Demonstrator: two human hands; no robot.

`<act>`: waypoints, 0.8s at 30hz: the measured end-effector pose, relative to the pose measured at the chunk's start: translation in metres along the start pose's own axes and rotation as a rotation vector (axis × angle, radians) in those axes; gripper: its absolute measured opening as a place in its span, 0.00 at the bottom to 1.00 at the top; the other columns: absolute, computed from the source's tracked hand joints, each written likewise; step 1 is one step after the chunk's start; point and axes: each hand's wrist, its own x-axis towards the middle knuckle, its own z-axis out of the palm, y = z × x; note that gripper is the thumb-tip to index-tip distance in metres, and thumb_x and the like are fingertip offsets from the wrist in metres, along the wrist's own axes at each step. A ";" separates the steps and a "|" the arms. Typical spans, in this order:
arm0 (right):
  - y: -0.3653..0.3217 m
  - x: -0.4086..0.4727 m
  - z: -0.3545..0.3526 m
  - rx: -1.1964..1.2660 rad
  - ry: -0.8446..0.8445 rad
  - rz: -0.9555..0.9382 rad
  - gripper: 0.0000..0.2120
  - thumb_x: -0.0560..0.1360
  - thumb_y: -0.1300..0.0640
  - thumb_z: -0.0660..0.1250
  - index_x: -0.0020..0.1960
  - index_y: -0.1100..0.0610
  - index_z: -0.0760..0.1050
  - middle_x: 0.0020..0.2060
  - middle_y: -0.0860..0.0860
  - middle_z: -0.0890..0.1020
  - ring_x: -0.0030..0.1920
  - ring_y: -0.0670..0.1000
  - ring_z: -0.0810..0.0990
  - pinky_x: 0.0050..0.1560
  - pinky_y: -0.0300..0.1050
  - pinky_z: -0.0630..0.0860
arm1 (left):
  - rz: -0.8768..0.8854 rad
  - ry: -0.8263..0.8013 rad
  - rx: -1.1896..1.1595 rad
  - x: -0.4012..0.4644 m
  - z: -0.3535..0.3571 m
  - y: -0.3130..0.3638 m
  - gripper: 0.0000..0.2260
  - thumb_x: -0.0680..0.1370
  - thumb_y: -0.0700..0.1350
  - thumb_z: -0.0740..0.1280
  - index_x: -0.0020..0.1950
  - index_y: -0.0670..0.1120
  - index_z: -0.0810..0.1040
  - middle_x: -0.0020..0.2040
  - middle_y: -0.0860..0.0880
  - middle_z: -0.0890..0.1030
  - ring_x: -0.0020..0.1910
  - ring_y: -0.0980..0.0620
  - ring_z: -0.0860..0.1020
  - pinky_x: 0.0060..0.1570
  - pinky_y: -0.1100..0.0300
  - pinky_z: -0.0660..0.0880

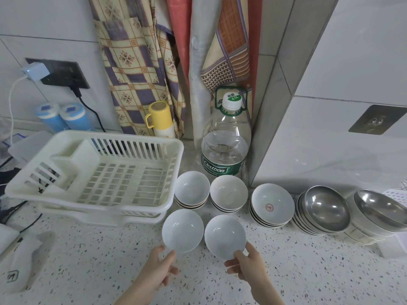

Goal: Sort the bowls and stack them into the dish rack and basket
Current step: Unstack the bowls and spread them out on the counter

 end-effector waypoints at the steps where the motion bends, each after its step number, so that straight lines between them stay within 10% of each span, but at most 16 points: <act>1: -0.001 -0.003 0.000 -0.034 0.013 0.006 0.22 0.78 0.62 0.59 0.71 0.53 0.63 0.32 0.57 0.85 0.24 0.51 0.78 0.24 0.37 0.65 | -0.007 0.012 0.035 -0.003 -0.002 0.001 0.20 0.81 0.54 0.61 0.69 0.48 0.63 0.38 0.47 0.83 0.22 0.55 0.68 0.22 0.65 0.61; 8: -0.020 -0.010 -0.007 -0.362 0.359 -0.257 0.18 0.78 0.47 0.62 0.65 0.53 0.76 0.27 0.48 0.82 0.34 0.42 0.80 0.32 0.39 0.73 | 0.263 0.071 0.031 -0.012 0.003 0.035 0.10 0.81 0.53 0.61 0.58 0.50 0.75 0.35 0.51 0.79 0.24 0.58 0.71 0.31 0.62 0.69; 16: -0.062 0.033 0.020 -0.008 0.208 -0.070 0.19 0.78 0.48 0.60 0.57 0.64 0.69 0.34 0.53 0.85 0.35 0.53 0.71 0.40 0.47 0.69 | 0.191 0.108 -0.313 0.029 0.038 0.098 0.30 0.82 0.52 0.62 0.79 0.57 0.49 0.46 0.44 0.85 0.21 0.54 0.65 0.19 0.67 0.59; 24: -0.075 0.066 0.034 0.063 0.324 -0.069 0.13 0.78 0.53 0.59 0.55 0.63 0.72 0.31 0.51 0.84 0.44 0.57 0.77 0.45 0.48 0.74 | 0.168 0.190 -0.410 0.059 0.044 0.112 0.13 0.82 0.43 0.60 0.60 0.60 0.63 0.36 0.42 0.85 0.17 0.54 0.57 0.17 0.69 0.55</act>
